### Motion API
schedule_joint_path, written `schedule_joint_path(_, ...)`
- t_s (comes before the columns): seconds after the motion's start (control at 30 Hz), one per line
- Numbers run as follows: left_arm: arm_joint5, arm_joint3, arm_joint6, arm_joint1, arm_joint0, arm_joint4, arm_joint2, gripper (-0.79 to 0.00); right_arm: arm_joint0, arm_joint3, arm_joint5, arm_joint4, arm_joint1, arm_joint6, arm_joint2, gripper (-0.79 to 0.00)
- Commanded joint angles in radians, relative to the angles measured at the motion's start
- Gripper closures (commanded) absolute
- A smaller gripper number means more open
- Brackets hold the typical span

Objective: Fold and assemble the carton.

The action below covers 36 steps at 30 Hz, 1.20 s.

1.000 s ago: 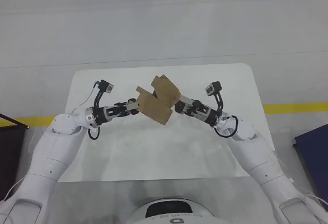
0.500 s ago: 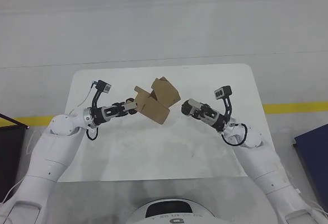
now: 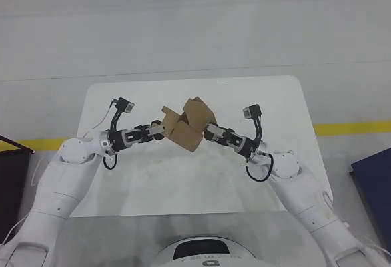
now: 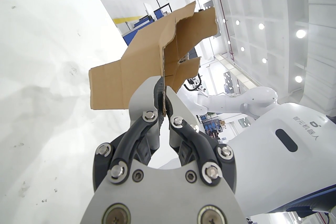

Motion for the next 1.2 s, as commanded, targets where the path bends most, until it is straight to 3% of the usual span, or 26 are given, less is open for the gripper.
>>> schedule_joint_path(0.0,-0.001,-0.001,-0.002,0.001,0.003,-0.002,-0.004,0.000,0.015,0.017,0.000,0.001,-0.003,-0.008,-0.008,-0.603)
schedule_joint_path(0.23,0.000,0.002,-0.013,0.002,0.006,-0.004,-0.009,0.000,0.054,0.058,0.006,0.051,-0.015,0.008,-0.038,-0.579)
schedule_joint_path(0.47,0.004,0.010,-0.010,0.000,-0.003,-0.010,-0.012,0.000,0.084,0.100,0.000,0.288,-0.018,0.237,-0.047,-0.520)
schedule_joint_path(0.73,0.012,0.012,0.008,-0.005,-0.012,0.011,-0.001,0.000,0.059,0.076,-0.027,0.365,-0.007,0.437,-0.031,-0.523)
schedule_joint_path(0.87,0.013,0.009,0.018,-0.007,-0.014,0.028,0.007,0.000,0.055,0.070,-0.054,0.350,-0.008,0.421,-0.031,-0.520)
schedule_joint_path(1.03,0.010,0.005,0.027,-0.009,-0.011,0.040,0.013,0.000,0.054,0.063,-0.123,0.311,-0.015,0.325,-0.025,-0.394)
schedule_joint_path(1.17,0.008,0.001,0.032,-0.010,-0.006,0.044,0.015,0.000,0.047,0.052,-0.158,0.281,-0.017,0.285,-0.022,-0.342)
